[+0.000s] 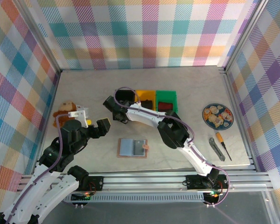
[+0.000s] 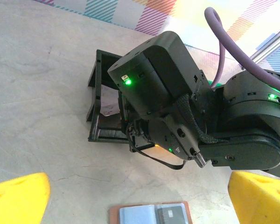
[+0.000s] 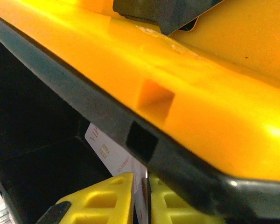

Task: Take the credit cards out of the card holder

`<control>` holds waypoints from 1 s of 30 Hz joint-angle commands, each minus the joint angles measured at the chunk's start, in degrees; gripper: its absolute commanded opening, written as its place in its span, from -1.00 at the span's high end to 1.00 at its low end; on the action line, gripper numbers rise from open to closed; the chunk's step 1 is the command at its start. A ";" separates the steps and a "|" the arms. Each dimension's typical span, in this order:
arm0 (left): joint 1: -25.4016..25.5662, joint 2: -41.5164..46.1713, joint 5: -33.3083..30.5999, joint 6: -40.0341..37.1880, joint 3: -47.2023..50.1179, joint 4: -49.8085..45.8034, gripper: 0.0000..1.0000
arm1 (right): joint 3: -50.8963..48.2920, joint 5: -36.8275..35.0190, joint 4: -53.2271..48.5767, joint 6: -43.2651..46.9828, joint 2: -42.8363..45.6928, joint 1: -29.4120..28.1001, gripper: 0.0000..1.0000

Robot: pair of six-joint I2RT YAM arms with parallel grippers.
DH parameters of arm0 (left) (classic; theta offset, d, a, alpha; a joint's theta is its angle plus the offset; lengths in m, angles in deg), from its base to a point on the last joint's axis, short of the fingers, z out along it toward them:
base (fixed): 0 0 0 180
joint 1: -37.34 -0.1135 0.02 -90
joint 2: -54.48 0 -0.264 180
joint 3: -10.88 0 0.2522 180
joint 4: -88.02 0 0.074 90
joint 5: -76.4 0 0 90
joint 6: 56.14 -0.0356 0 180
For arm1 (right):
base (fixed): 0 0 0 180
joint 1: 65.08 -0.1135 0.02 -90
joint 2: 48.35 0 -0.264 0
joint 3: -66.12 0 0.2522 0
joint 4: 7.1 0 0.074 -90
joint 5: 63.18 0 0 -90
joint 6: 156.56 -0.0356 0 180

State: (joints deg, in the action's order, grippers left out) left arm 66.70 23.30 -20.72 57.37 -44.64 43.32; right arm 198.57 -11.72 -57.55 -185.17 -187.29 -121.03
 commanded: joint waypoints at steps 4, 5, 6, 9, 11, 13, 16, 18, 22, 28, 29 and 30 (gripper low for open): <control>-0.27 -0.20 0.84 -1.17 0.31 1.76 -0.95 | 1.00 1.41 -0.52 -0.74 -0.74 0.16 0.59; -0.28 -0.18 0.79 -1.18 0.27 1.76 -0.95 | 0.87 1.65 -0.53 -0.83 -0.52 0.22 0.57; -0.35 -0.20 0.78 -1.20 0.28 1.76 -0.95 | 0.70 1.80 -0.25 -0.67 -0.31 0.17 0.55; -0.28 -0.26 0.79 -1.18 0.27 1.84 -0.96 | 0.36 1.94 0.11 -0.49 0.44 -0.02 0.48; -0.39 -0.28 0.84 -1.30 0.30 1.85 -0.95 | 0.26 2.07 0.28 -0.57 0.92 -0.21 0.42; -0.32 -0.20 0.83 -1.31 0.28 1.82 -0.96 | 0.30 2.33 0.30 -0.48 1.44 -0.23 0.39; -0.30 -0.20 0.85 -1.38 0.27 1.85 -0.96 | 0.41 2.33 0.62 0.02 2.37 -0.50 0.34; -0.34 -0.17 0.94 -1.41 0.29 1.85 -0.96 | 0.47 2.25 0.82 0.30 2.92 -0.70 0.28; -0.35 -0.20 0.93 -1.43 0.28 1.85 -0.96 | 0.87 2.50 1.79 1.47 3.57 -0.79 0.07; -0.33 -0.28 0.93 -1.45 0.28 1.85 -0.97 | 2.44 2.24 1.13 4.09 4.70 -0.82 -0.16; -0.28 -0.32 0.93 -1.55 0.28 1.93 -0.97 | 2.60 2.25 1.19 4.56 4.96 -0.83 -0.21; -0.34 -0.37 0.97 -1.58 0.27 1.92 -0.96 | 2.61 2.16 1.43 5.14 5.20 -0.75 -0.26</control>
State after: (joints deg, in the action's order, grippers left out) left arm 66.70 23.04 -20.52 56.73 -44.64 43.32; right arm 198.88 -9.56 -55.21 -182.22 -184.88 -121.42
